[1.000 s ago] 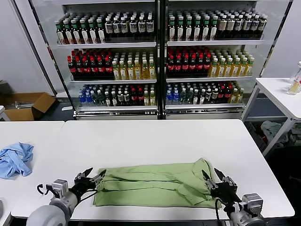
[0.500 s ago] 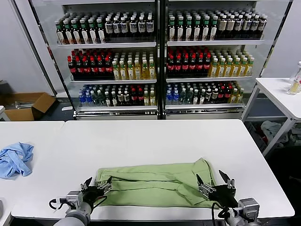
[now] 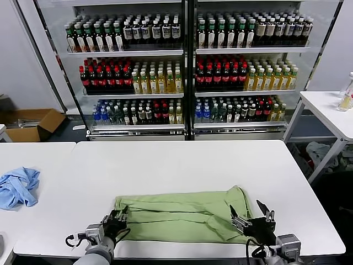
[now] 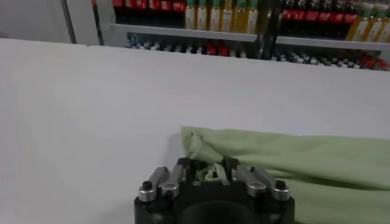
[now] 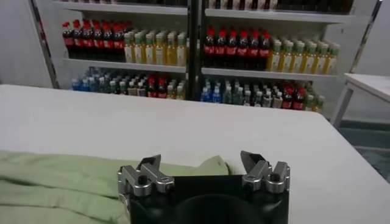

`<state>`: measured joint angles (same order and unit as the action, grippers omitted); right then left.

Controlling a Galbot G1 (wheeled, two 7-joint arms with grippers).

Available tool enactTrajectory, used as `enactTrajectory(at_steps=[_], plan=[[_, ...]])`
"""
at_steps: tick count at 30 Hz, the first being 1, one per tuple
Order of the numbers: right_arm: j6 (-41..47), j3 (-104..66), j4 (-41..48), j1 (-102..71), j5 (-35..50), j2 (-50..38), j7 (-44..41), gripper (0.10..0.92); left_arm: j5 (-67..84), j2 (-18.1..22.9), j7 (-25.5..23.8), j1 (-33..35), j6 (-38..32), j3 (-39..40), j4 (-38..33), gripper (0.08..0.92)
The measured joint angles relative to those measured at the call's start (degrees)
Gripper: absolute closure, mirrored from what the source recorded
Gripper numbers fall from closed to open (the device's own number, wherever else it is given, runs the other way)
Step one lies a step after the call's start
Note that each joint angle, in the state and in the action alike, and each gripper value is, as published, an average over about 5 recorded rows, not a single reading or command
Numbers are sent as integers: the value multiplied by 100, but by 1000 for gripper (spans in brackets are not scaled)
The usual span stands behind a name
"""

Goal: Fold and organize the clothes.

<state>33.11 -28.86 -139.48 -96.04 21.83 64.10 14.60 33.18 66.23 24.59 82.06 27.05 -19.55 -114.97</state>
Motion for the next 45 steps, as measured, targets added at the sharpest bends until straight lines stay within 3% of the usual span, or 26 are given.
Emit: enactTrajectory(at_steps=[7, 10, 23, 29, 35, 45], plan=[[0, -82, 89, 66, -31, -32, -32, 203, -107, -5, -48, -76, 49, -62, -73, 843], [0, -141, 116, 124, -11, -60, -53, 203, -137, -78, -84, -63, 50, -194, -189, 893], [1, -222, 205, 469, 20, -171, -54, 203, -119, -771, -272, 111, 305, -1660, -396, 899], [1, -218, 320, 632, 18, -159, -58, 203, -112, -904, -283, 129, 440, -1987, -585, 899], [2, -204, 404, 736, -3, -156, -53, 203, 582, -822, -357, 208, 494, -1693, -1126, 899], [2, -199, 490, 746, -64, -117, -42, 203, 1104, -383, -703, 7, 433, -359, -1537, 899]])
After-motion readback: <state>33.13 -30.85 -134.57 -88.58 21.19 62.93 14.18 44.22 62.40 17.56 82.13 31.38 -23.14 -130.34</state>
